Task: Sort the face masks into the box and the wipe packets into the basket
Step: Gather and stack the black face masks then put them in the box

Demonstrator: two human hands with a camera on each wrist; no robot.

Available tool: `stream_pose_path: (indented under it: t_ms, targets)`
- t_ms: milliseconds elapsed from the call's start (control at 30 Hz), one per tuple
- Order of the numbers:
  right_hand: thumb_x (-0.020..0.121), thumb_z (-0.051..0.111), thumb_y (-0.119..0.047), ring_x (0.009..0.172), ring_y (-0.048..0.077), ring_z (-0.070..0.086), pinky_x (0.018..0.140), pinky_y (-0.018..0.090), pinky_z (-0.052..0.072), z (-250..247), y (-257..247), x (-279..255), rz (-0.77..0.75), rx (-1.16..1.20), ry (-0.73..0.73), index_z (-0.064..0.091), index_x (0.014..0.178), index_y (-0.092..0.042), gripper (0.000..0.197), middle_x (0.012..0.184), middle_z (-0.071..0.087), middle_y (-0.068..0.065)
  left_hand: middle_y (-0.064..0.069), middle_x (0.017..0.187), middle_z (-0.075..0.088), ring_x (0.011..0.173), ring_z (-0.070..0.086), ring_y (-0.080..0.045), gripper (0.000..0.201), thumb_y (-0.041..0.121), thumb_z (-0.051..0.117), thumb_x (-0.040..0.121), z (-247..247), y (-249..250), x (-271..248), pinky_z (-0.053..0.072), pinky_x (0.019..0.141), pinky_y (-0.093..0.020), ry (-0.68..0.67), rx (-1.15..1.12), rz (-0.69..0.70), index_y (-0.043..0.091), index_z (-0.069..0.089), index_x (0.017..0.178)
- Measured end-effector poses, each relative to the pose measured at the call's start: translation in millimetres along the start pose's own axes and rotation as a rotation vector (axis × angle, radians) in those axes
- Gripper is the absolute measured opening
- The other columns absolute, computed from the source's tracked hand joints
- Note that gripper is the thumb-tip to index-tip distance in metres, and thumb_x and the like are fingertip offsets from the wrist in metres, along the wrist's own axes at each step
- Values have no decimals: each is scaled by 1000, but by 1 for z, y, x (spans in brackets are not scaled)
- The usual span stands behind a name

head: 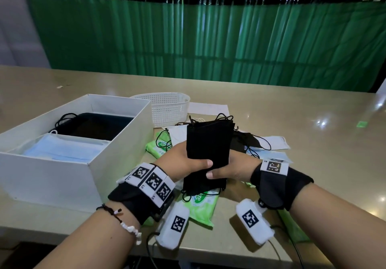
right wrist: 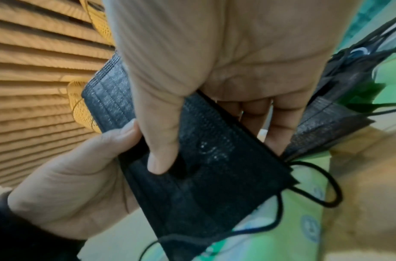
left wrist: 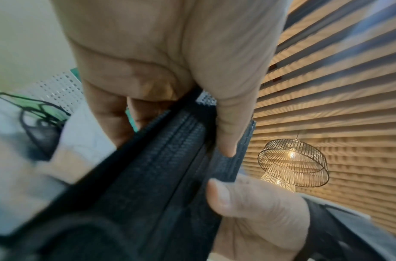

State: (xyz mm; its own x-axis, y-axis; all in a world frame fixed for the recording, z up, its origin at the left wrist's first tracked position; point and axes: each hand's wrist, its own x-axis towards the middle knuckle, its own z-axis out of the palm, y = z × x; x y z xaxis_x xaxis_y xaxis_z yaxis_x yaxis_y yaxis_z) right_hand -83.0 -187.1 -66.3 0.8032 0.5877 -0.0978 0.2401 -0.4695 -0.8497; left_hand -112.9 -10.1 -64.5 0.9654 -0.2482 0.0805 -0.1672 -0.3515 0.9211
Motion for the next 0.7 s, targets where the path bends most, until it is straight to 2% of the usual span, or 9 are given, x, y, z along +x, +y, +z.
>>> stream_pose_path:
  t_ms: [67, 133, 233, 267, 333, 400, 500, 600, 700]
  targets:
    - [79, 72, -9, 108, 11, 58, 93, 18, 44, 1, 2, 1, 63, -72, -10, 56, 120, -20, 44, 115, 64, -1, 4, 111, 68, 105, 62, -11, 45, 33, 73, 71, -2, -3, -2, 48, 96, -32, -24, 58, -42, 25, 62, 114]
    - [80, 72, -14, 103, 11, 60, 89, 18, 45, 1, 4, 0, 112, -158, -13, 59, 115, -18, 38, 108, 65, -3, 6, 114, 65, 105, 60, -9, 38, 32, 66, 84, -4, -6, -4, 47, 94, -27, -33, 116, -61, 24, 59, 120]
    - [83, 68, -8, 95, 7, 61, 86, 15, 46, 2, 7, 2, 91, -98, -26, 61, 109, -19, 30, 101, 66, -6, 8, 103, 61, 97, 59, -11, 22, 25, 53, 94, -10, -10, -3, 45, 75, -14, 71, 103, -83, 29, 54, 116]
    - [83, 66, -5, 90, 6, 62, 84, 15, 47, 2, 7, 4, 67, -46, -19, 62, 104, -19, 26, 98, 67, -5, 6, 101, 62, 95, 61, -14, 20, 25, 53, 95, -13, -12, -3, 48, 75, -19, 120, 47, -106, 28, 54, 114]
    - [84, 65, -3, 66, 2, 60, 65, 15, 48, -1, 6, 6, 53, 23, 28, 60, 85, -18, 16, 78, 63, -3, -1, 107, 65, 98, 63, -21, 24, 25, 53, 94, -17, -19, 1, 51, 87, -34, 204, -58, -152, 23, 54, 118]
    - [85, 64, -6, 45, 2, 49, 47, 15, 41, -5, 6, 5, 87, 16, 77, 51, 71, -16, 22, 60, 51, -2, -6, 114, 65, 104, 62, -25, 23, 24, 57, 92, -20, -29, 2, 47, 97, -47, 257, -169, -199, 23, 54, 115]
    - [87, 63, -16, 48, 5, 49, 45, 18, 38, -13, 8, 3, 142, -120, 113, 55, 72, -17, 17, 59, 54, -3, -9, 116, 65, 106, 61, -27, 28, 32, 63, 77, -23, -53, 4, 45, 99, -50, 307, -246, -262, 27, 55, 103]
    - [85, 65, -23, 58, 10, 52, 52, 23, 40, -30, 13, 3, 175, -230, 229, 53, 69, -20, 20, 62, 56, -3, -11, 108, 63, 100, 60, -25, 12, 11, 59, 91, -25, -62, 0, 46, 98, -44, 343, -351, -316, 19, 55, 98]
    - [85, 65, -26, 60, 11, 52, 52, 23, 40, -50, 15, 4, 257, -219, 319, 52, 69, -19, 22, 67, 56, -1, -11, 102, 63, 98, 60, -27, 15, 4, 53, 93, -25, -69, 0, 47, 96, -42, 340, -380, -332, 14, 54, 105]
